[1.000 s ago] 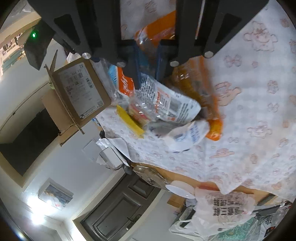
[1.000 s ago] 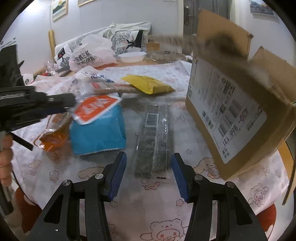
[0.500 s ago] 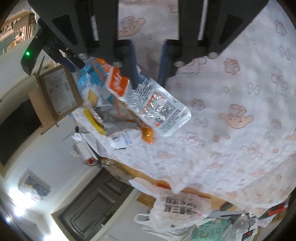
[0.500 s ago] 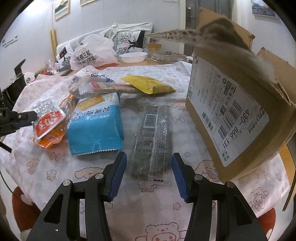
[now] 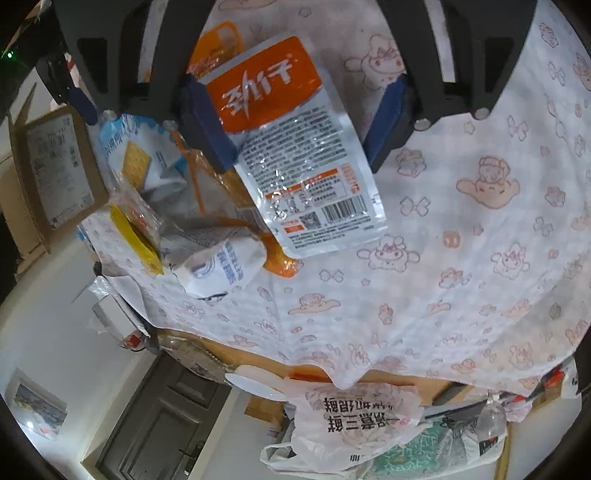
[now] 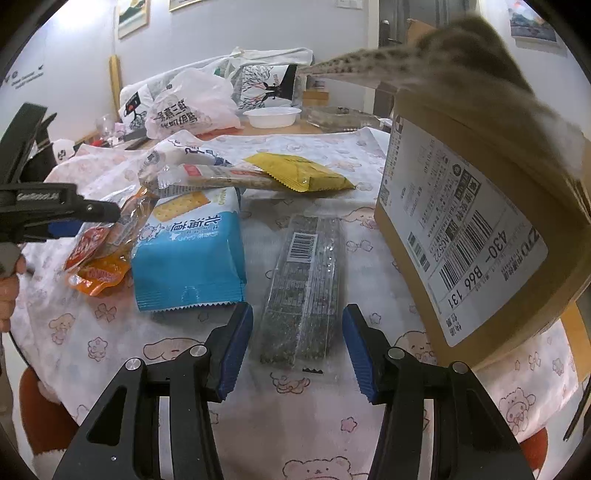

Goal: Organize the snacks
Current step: 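Grasp the orange-labelled pouch with the left tool while the right tool grasps the seaweed pack, then carry the pouch and seaweed pack into the box and open both tools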

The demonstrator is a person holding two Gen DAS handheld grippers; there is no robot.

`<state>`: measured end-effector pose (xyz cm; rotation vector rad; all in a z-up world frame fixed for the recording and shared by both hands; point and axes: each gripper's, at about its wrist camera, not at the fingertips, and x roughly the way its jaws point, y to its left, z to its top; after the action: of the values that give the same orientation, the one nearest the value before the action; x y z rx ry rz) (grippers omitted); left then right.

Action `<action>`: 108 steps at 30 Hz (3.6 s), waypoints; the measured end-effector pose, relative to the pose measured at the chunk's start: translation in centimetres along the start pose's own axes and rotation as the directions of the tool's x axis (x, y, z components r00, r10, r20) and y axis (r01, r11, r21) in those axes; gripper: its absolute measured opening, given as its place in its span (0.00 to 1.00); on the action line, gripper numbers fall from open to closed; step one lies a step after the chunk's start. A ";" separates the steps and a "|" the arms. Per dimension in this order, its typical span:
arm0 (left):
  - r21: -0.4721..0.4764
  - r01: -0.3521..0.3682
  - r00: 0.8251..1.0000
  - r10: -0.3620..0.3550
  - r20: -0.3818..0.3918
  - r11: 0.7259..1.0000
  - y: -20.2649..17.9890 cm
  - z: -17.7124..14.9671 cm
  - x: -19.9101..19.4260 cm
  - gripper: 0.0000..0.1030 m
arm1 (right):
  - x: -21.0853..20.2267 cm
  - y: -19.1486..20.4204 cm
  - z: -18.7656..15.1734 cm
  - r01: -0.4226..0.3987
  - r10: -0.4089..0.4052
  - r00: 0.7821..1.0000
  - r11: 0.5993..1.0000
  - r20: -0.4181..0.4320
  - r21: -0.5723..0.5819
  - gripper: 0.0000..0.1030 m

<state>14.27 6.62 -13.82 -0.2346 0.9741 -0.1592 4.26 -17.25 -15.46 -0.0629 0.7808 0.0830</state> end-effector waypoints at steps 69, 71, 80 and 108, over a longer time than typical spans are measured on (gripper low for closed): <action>0.275 0.177 0.924 -0.256 0.282 0.945 -10.2 -0.6 -17.7 0.62 | -14.3 2.6 7.1 -0.262 0.306 0.897 0.949 0.318 -0.175 0.35; 0.313 0.190 0.919 -0.281 0.275 0.930 -12.9 -0.3 -17.8 0.62 | -15.2 0.4 7.4 -0.228 0.274 0.898 0.959 0.345 -0.166 0.35; 0.465 0.312 0.908 -0.404 0.110 0.828 -27.0 0.8 -13.3 0.62 | -16.2 -11.1 6.3 -0.094 0.101 0.930 0.995 0.355 -0.036 0.35; 0.433 0.304 0.949 -0.308 -0.063 0.849 -33.1 2.7 -4.5 0.67 | -10.4 -18.0 6.4 -0.070 0.071 0.977 0.997 0.202 -0.012 0.37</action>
<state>13.07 -23.88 0.12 0.0284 0.8617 -0.6653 3.18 -35.15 -3.14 -0.0310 0.5787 0.1565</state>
